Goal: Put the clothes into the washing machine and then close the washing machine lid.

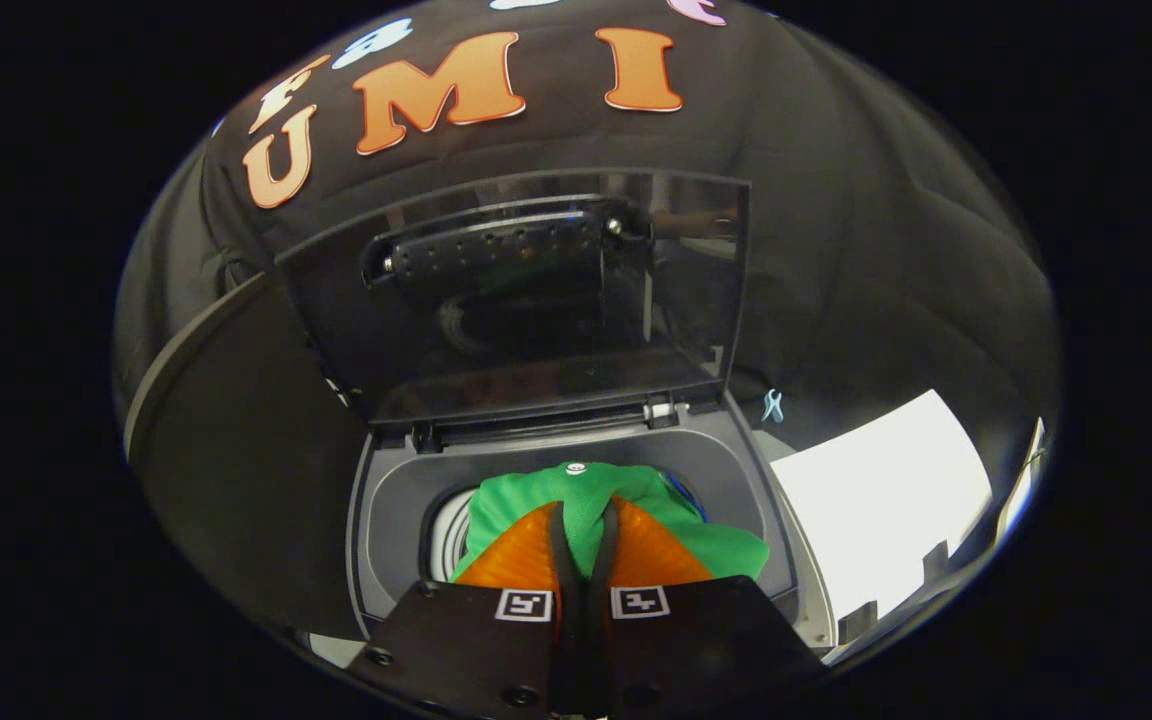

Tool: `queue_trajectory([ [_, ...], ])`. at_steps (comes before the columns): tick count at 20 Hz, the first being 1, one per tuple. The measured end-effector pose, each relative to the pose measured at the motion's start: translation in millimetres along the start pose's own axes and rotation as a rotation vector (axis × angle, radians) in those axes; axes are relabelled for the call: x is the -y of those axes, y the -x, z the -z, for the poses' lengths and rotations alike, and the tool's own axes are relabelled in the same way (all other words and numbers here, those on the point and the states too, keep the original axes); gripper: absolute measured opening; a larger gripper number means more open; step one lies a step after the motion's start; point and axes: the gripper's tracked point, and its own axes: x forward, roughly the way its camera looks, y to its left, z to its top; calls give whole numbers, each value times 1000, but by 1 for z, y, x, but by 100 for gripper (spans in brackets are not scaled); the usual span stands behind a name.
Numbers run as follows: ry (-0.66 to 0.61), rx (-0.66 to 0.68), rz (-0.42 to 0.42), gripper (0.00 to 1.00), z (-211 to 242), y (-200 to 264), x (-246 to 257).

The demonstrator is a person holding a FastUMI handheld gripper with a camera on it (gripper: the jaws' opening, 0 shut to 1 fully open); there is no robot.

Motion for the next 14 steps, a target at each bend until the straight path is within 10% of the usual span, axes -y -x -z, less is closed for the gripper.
queue_trajectory([
  [14,107,-234,-12,8,87,-76,-16],
])
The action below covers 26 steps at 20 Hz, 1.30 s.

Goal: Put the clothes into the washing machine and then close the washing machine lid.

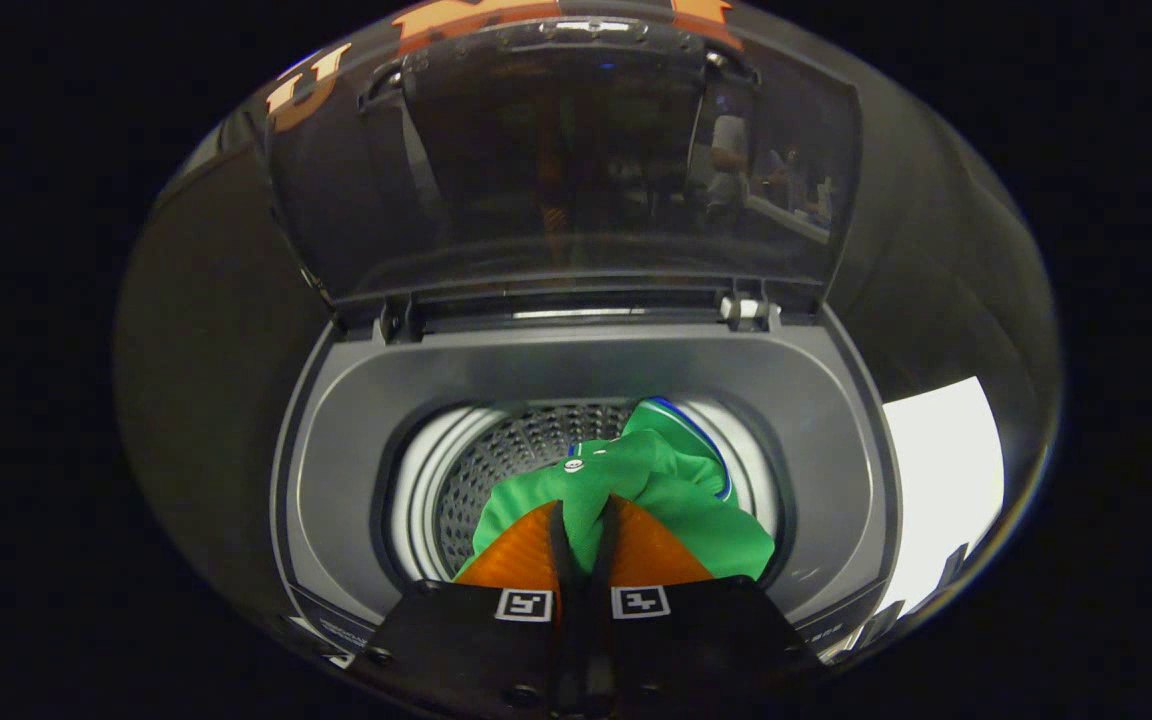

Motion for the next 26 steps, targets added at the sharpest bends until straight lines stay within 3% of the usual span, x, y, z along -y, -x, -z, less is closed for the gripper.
queue_trajectory([
  [6,-39,-84,1,10,16,-8,-1],
  [7,-35,-91,2,19,18,-9,0],
  [8,-34,-98,6,19,19,-8,1],
  [11,-40,-100,18,37,19,-2,3],
  [14,-15,-85,45,41,16,12,10],
  [16,-14,-73,49,54,14,25,11],
  [21,-44,-22,63,100,6,62,19],
  [26,-78,41,55,100,-19,103,22],
])
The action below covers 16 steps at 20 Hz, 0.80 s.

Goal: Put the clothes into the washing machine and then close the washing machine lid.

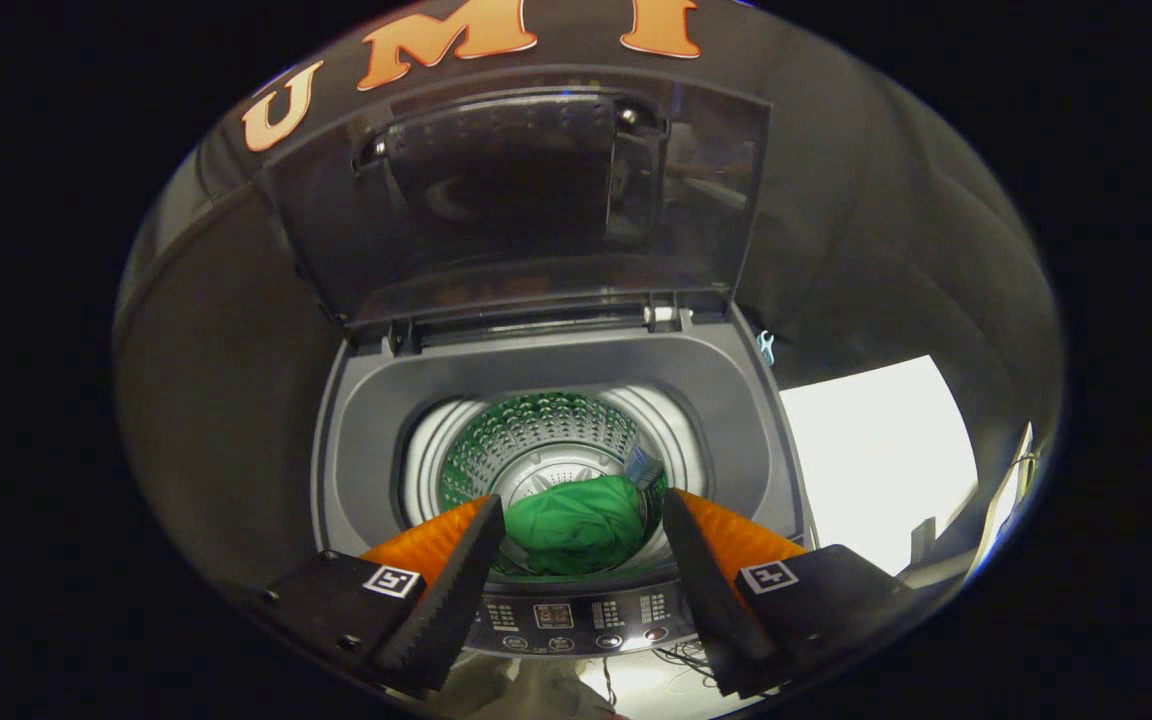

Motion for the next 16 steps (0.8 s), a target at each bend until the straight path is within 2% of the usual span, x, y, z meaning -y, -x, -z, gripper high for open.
queue_trajectory([
  [11,-11,281,-27,100,-132,114,-9],
  [16,-29,412,-36,100,-201,144,-26],
])
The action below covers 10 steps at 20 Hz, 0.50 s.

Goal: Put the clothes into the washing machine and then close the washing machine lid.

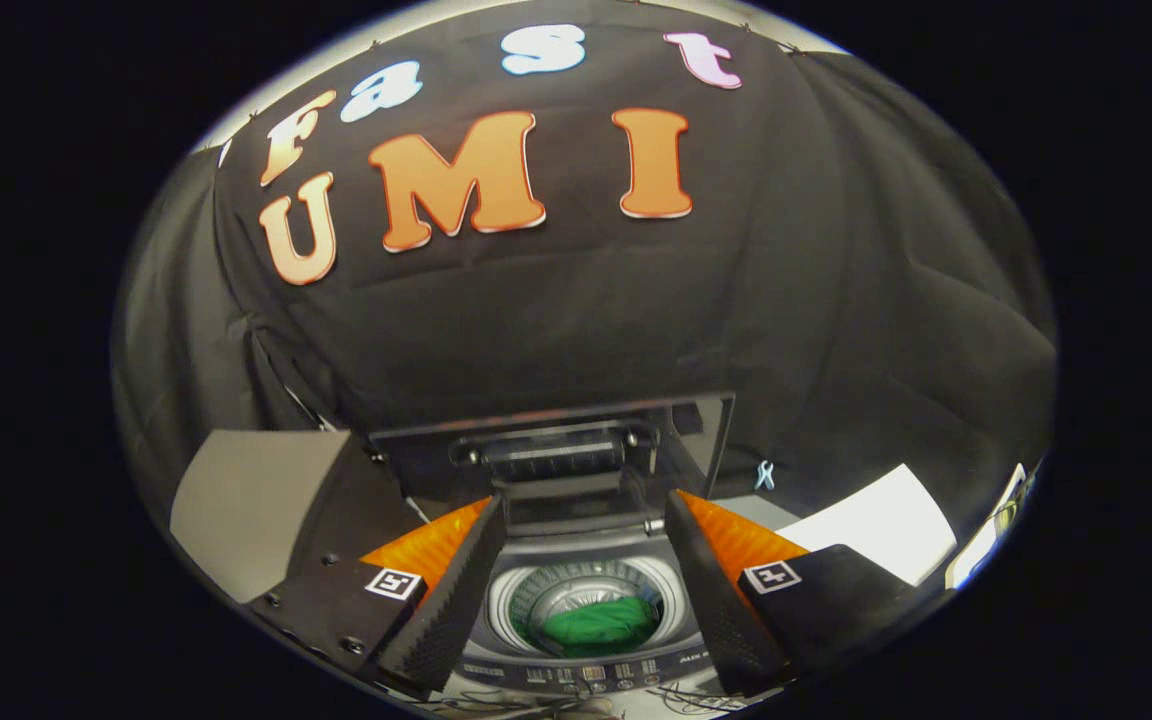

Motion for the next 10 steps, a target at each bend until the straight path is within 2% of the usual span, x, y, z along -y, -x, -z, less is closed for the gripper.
queue_trajectory([
  [4,7,65,12,100,-43,-8,-13],
  [10,40,109,21,100,-66,-49,-23],
])
